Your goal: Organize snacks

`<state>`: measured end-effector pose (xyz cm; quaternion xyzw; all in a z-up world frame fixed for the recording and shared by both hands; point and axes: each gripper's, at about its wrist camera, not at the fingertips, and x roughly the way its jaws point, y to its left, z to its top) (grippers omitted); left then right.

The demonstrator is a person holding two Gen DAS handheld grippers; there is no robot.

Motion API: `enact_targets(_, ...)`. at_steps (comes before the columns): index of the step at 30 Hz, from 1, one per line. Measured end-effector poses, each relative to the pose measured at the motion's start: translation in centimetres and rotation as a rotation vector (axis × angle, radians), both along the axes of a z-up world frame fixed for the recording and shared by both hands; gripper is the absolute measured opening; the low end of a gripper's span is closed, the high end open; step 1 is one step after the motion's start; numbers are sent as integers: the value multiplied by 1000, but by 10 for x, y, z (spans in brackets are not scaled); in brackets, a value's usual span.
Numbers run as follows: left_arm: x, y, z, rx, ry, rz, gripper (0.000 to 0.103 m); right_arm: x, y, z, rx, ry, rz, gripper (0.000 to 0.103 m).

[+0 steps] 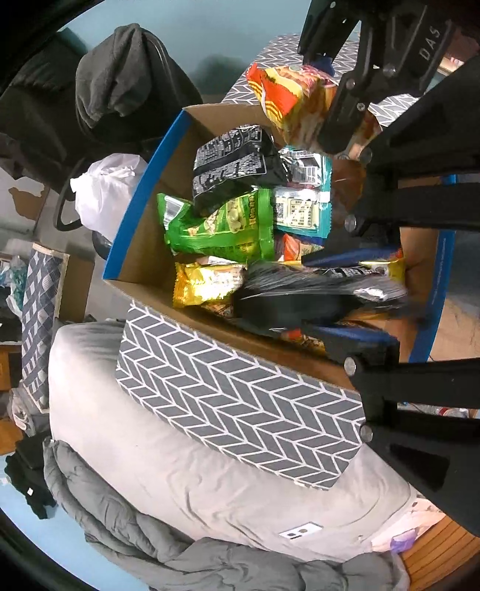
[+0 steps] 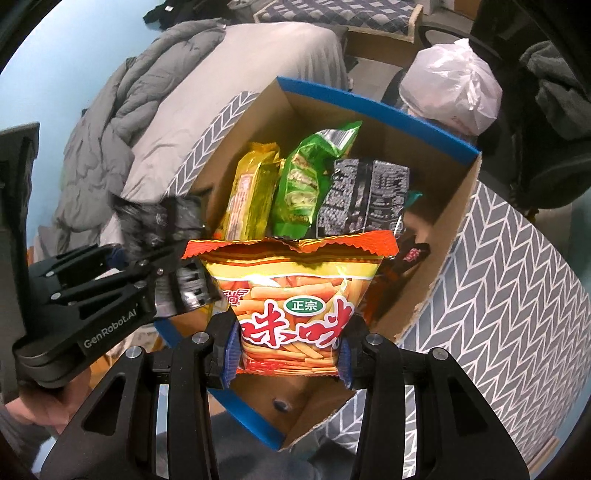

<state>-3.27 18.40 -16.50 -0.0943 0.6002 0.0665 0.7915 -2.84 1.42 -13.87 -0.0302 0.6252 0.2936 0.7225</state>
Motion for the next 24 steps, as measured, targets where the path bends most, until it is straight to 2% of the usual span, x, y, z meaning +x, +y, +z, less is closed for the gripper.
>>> enact_targets(2, 0, 1, 4, 8, -15, 3, 48, 2, -1, 2, -5, -5, -12, 43)
enact_targets(6, 0, 3, 14, 14, -30, 5, 50, 3, -5, 11, -30, -39, -34, 50)
enact_targets(10, -2, 4, 26, 11, -44, 15, 55, 4, -10, 27, -27, -85, -49, 64)
enact_targets(15, -7, 0, 52, 18, -92, 24, 64, 6, -19, 49, -26, -142, -60, 65)
enact_targets(18, -10, -5, 72, 30, -138, 24, 71, 7, -25, 64, -21, -182, -70, 71)
enact_targets(24, -8, -17, 104, 60, -201, 19, 74, 5, -41, 104, -13, -298, -97, 75)
